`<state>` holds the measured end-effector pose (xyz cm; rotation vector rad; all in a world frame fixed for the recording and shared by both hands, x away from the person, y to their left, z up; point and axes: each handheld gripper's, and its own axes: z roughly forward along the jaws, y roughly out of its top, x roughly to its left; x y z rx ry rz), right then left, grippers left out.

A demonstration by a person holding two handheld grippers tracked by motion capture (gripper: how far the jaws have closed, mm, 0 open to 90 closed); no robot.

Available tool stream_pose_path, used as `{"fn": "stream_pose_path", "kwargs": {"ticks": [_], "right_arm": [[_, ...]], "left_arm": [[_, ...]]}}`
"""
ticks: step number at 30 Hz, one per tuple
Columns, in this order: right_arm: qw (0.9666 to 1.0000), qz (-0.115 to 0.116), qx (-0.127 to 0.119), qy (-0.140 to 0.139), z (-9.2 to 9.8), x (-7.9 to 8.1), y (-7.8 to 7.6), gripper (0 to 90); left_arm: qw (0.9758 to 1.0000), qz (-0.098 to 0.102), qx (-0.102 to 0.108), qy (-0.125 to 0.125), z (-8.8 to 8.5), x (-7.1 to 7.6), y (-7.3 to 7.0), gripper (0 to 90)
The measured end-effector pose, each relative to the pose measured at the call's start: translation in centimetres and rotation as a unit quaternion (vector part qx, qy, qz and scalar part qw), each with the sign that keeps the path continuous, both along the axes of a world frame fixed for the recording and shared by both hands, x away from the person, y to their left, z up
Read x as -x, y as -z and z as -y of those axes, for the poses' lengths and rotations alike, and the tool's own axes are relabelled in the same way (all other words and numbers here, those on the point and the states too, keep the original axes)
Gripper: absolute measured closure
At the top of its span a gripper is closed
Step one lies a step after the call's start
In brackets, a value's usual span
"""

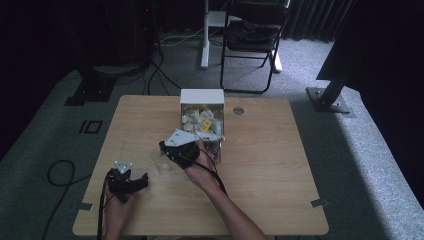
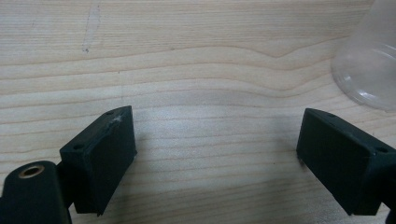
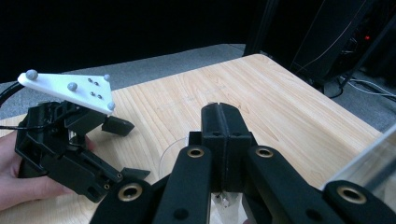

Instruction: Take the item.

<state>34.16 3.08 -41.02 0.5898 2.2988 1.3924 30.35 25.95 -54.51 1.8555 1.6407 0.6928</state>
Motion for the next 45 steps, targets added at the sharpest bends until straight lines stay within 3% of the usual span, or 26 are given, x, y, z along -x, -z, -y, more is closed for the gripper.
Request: {"fn": "stream_pose_path", "kwargs": {"ticks": [28, 29, 30, 31, 45], "right_arm": [[0.9998, -0.008, 0.016, -0.003, -2.5, -0.9, 1.0, 90.0], [0.9998, -0.005, 0.02, 0.0, -2.6, -1.0, 1.1, 89.2], [0.9998, -0.006, 0.02, 0.002, -2.7, -1.0, 1.1, 74.2], [0.9998, -0.009, 0.018, 0.002, -2.8, -0.8, 1.2, 71.4], [0.9999, -0.005, 0.006, -0.014, -1.0, 0.9, 0.6, 66.2]], "left_arm": [[1.0, 0.0, 0.001, -0.001, 0.0, 0.0, 0.0, 12.6], [1.0, -0.001, 0.0, 0.0, 0.0, 0.0, 0.0, 12.6], [1.0, 0.0, 0.001, -0.001, 0.0, 0.0, 0.0, 12.6], [1.0, 0.0, 0.001, -0.001, 0.0, 0.0, 0.0, 12.6], [1.0, 0.001, 0.001, -0.001, 0.0, 0.0, 0.0, 12.6]]}}
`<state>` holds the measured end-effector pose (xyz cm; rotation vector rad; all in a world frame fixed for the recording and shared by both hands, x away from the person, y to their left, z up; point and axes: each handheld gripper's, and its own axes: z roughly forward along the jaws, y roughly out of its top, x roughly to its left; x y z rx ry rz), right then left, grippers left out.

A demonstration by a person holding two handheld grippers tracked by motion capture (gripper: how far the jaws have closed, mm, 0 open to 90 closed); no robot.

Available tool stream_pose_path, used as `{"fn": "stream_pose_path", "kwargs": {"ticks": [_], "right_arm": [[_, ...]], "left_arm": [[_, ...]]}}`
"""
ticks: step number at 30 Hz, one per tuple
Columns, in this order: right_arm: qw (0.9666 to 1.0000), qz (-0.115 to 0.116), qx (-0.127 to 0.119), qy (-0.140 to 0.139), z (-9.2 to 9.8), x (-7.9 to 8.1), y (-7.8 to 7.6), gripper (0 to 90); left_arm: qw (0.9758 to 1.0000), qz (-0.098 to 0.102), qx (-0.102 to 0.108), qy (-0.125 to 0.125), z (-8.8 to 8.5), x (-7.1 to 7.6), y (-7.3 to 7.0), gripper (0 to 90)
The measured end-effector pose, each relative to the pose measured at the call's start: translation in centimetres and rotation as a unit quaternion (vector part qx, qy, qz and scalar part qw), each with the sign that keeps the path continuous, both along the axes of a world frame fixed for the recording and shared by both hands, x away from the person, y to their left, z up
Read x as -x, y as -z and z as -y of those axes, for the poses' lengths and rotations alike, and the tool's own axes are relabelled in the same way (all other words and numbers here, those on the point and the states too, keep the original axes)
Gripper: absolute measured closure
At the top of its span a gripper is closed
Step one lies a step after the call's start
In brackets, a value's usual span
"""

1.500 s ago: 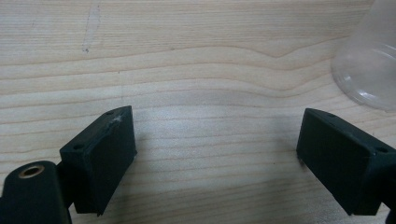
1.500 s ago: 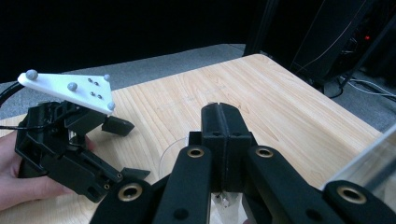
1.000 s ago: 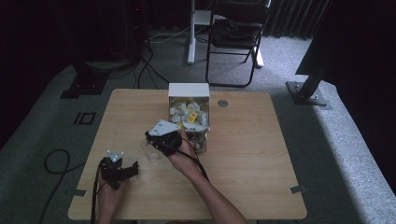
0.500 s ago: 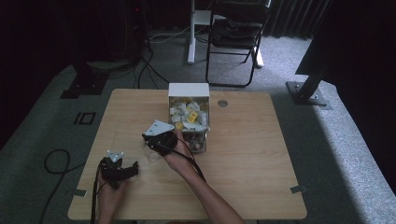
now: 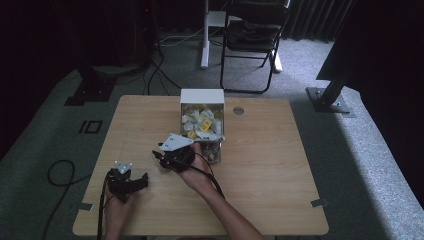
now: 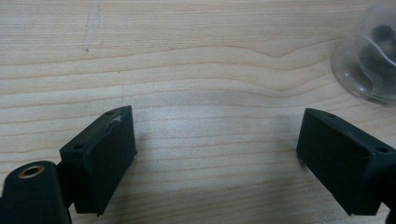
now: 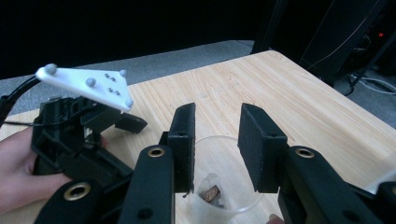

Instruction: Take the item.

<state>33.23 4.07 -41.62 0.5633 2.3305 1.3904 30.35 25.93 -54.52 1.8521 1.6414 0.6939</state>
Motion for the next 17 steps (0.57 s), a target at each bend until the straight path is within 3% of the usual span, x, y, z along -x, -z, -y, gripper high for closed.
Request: {"fn": "stream_pose_path", "kwargs": {"ticks": [8, 17], "right_arm": [[0.9998, -0.003, -0.014, -0.013, 1.8, 1.4, -0.4, 65.5], [0.9998, -0.004, -0.013, 0.013, 5.8, 1.9, 0.3, 65.2]], "left_arm": [[1.0, -0.002, -0.001, 0.001, 0.0, 0.0, 0.0, 12.6], [1.0, -0.002, -0.001, 0.001, 0.0, 0.0, 0.0, 12.6]]}}
